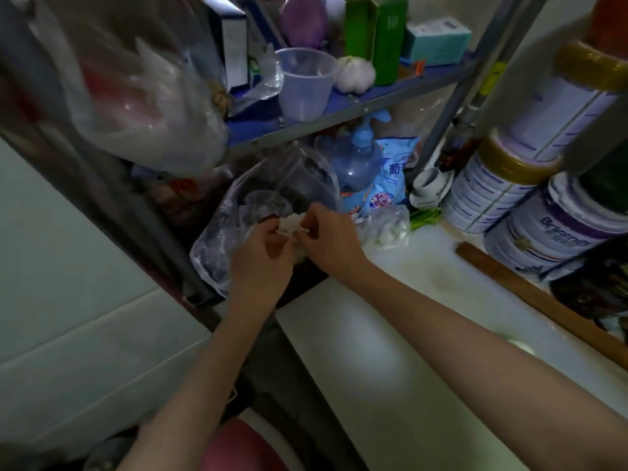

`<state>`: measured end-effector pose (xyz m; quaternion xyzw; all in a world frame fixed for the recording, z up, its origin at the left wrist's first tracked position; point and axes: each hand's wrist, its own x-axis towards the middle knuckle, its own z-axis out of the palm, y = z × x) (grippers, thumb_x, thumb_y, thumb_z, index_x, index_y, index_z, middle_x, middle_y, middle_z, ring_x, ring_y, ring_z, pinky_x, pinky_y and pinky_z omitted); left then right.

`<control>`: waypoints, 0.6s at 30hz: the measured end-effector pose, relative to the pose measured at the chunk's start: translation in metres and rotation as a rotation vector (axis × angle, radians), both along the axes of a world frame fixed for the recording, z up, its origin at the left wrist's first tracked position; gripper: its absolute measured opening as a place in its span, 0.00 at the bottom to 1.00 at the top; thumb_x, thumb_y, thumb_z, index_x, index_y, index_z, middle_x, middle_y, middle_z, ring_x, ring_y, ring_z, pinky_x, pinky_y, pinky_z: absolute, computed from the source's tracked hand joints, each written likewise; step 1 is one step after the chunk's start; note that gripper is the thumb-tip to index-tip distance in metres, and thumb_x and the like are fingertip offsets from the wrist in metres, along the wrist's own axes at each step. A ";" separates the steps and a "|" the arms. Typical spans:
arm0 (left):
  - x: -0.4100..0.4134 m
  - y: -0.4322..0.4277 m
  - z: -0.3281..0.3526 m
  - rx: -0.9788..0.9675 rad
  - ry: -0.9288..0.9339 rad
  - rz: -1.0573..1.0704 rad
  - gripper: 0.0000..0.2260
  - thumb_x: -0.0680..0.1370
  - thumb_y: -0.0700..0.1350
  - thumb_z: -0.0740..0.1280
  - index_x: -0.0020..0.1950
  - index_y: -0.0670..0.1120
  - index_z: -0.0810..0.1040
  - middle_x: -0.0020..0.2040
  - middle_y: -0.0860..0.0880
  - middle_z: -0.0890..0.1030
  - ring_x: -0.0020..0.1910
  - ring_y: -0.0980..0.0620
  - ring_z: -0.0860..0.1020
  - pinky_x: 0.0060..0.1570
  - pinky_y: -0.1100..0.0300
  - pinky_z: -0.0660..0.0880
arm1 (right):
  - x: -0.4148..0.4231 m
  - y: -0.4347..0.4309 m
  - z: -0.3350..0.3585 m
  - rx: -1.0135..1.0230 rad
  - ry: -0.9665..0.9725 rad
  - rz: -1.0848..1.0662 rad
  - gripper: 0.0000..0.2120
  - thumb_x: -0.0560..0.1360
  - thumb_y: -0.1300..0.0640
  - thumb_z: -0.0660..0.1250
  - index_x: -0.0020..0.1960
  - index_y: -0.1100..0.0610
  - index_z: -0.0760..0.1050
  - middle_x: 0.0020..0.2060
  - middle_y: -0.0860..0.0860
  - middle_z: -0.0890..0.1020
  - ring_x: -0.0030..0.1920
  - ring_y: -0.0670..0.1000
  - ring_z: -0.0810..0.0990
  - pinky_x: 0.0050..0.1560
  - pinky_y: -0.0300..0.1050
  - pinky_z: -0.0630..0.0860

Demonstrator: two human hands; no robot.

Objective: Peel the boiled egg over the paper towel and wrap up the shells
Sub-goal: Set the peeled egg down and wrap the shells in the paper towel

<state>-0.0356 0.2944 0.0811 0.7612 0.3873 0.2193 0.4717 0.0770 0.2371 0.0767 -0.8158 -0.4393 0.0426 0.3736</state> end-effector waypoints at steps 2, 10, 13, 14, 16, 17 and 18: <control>-0.004 0.002 -0.004 -0.022 -0.005 0.020 0.11 0.77 0.46 0.64 0.59 0.50 0.74 0.47 0.54 0.80 0.44 0.59 0.77 0.37 0.71 0.69 | 0.004 0.015 -0.008 -0.045 -0.011 0.001 0.04 0.70 0.66 0.69 0.40 0.65 0.73 0.35 0.61 0.80 0.34 0.54 0.75 0.32 0.38 0.61; -0.014 -0.003 -0.008 0.078 0.004 -0.044 0.08 0.78 0.43 0.63 0.57 0.49 0.76 0.48 0.57 0.76 0.43 0.66 0.74 0.40 0.76 0.69 | 0.002 0.017 -0.013 -0.121 -0.047 0.032 0.10 0.76 0.61 0.63 0.51 0.63 0.81 0.46 0.59 0.84 0.45 0.55 0.81 0.51 0.41 0.74; -0.004 -0.012 -0.003 0.121 -0.007 -0.117 0.07 0.78 0.43 0.63 0.55 0.47 0.77 0.51 0.53 0.79 0.46 0.59 0.76 0.44 0.73 0.70 | -0.002 -0.016 0.005 -0.029 -0.086 0.048 0.11 0.75 0.63 0.65 0.55 0.62 0.80 0.53 0.59 0.82 0.53 0.56 0.80 0.57 0.38 0.69; 0.001 -0.017 -0.001 0.128 -0.010 -0.135 0.07 0.78 0.43 0.63 0.55 0.47 0.77 0.51 0.52 0.79 0.46 0.58 0.76 0.44 0.72 0.70 | -0.003 -0.030 0.010 -0.003 -0.085 0.044 0.11 0.75 0.64 0.65 0.56 0.62 0.79 0.54 0.59 0.82 0.53 0.57 0.80 0.58 0.42 0.72; 0.013 -0.032 0.003 0.153 -0.025 -0.192 0.07 0.78 0.42 0.64 0.55 0.47 0.77 0.49 0.54 0.77 0.44 0.60 0.75 0.42 0.76 0.69 | -0.002 -0.066 0.018 0.020 -0.074 0.009 0.12 0.75 0.64 0.65 0.57 0.63 0.79 0.54 0.59 0.82 0.52 0.58 0.80 0.55 0.50 0.77; 0.021 -0.041 0.005 0.163 -0.035 -0.227 0.07 0.78 0.42 0.64 0.55 0.47 0.77 0.47 0.55 0.77 0.42 0.63 0.74 0.41 0.78 0.69 | 0.000 -0.086 0.018 0.012 -0.068 -0.021 0.12 0.75 0.64 0.65 0.57 0.63 0.79 0.53 0.59 0.82 0.51 0.58 0.81 0.54 0.51 0.78; 0.030 -0.054 0.008 0.158 -0.040 -0.269 0.07 0.78 0.41 0.64 0.55 0.47 0.78 0.46 0.55 0.76 0.41 0.64 0.74 0.40 0.79 0.69 | 0.004 -0.110 0.019 -0.004 -0.062 -0.071 0.12 0.74 0.65 0.65 0.57 0.62 0.79 0.53 0.58 0.82 0.50 0.58 0.81 0.53 0.52 0.78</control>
